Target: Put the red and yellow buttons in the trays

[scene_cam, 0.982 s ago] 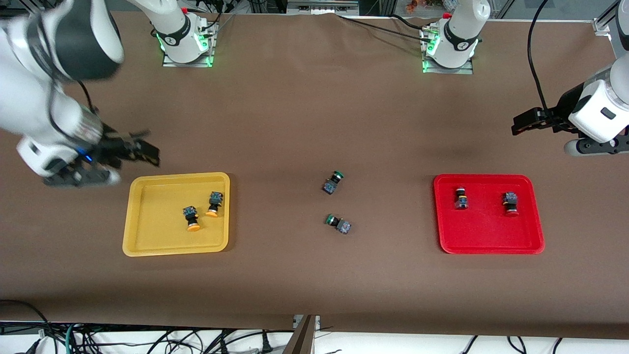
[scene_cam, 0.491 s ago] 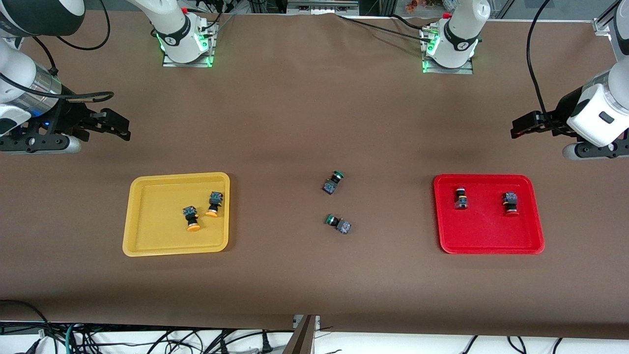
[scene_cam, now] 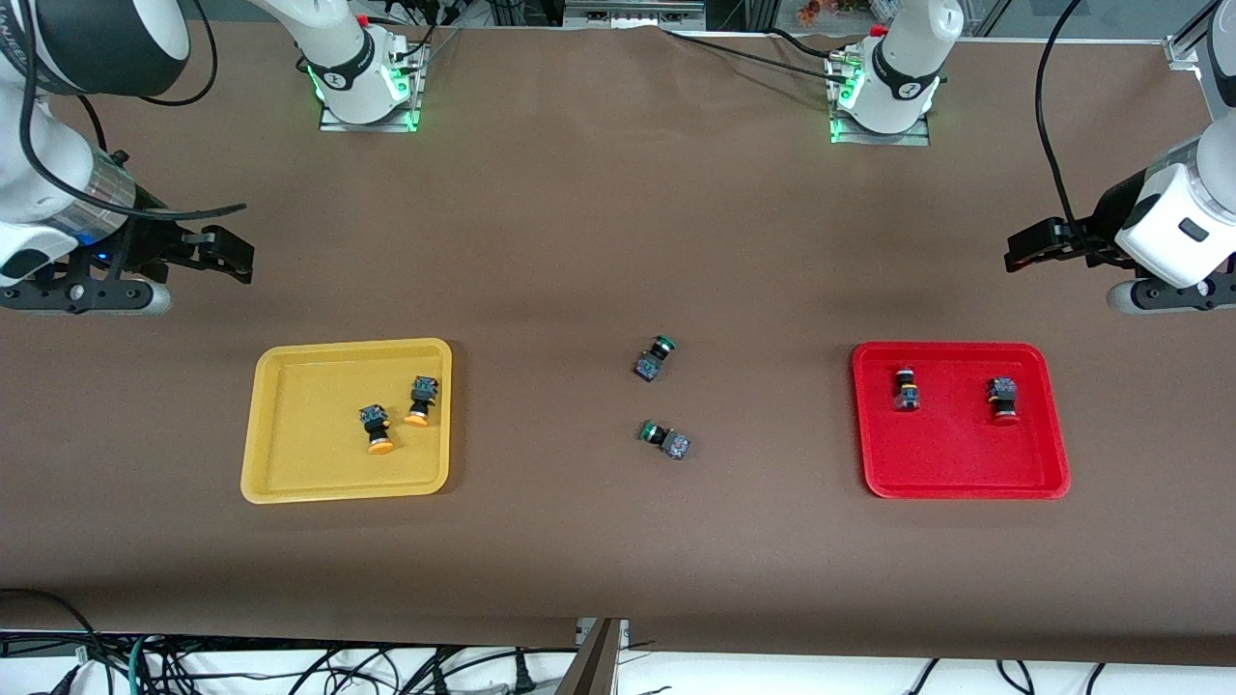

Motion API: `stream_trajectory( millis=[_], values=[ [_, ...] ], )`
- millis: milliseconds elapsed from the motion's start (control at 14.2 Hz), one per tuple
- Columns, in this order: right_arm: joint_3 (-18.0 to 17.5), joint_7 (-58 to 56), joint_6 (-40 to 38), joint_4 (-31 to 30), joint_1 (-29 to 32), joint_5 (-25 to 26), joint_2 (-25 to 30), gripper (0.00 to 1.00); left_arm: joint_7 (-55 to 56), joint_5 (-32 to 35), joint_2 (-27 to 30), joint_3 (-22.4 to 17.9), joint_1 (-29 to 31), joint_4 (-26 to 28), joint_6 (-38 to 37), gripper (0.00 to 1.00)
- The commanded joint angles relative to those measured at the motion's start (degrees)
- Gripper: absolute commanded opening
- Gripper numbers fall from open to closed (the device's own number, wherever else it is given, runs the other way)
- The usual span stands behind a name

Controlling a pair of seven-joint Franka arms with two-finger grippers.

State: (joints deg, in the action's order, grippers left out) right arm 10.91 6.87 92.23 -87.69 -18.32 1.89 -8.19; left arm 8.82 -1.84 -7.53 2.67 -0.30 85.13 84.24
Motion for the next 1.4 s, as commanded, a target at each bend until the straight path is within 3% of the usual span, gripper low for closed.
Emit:
stream_trajectory(
  millis=[0,1333],
  values=[
    [-0.3,2.5,-1.0,1.6,-0.2,0.9,-0.3,1.0,0.1,1.3,-1.3,0.1,-0.3,-2.1,-0.8,1.0],
    [-0.3,2.7,1.3,1.6,-0.2,-2.9,-0.2,1.0,0.1,1.6,-1.4,0.1,-0.4,-2.1,-0.8,1.0]
  ],
)
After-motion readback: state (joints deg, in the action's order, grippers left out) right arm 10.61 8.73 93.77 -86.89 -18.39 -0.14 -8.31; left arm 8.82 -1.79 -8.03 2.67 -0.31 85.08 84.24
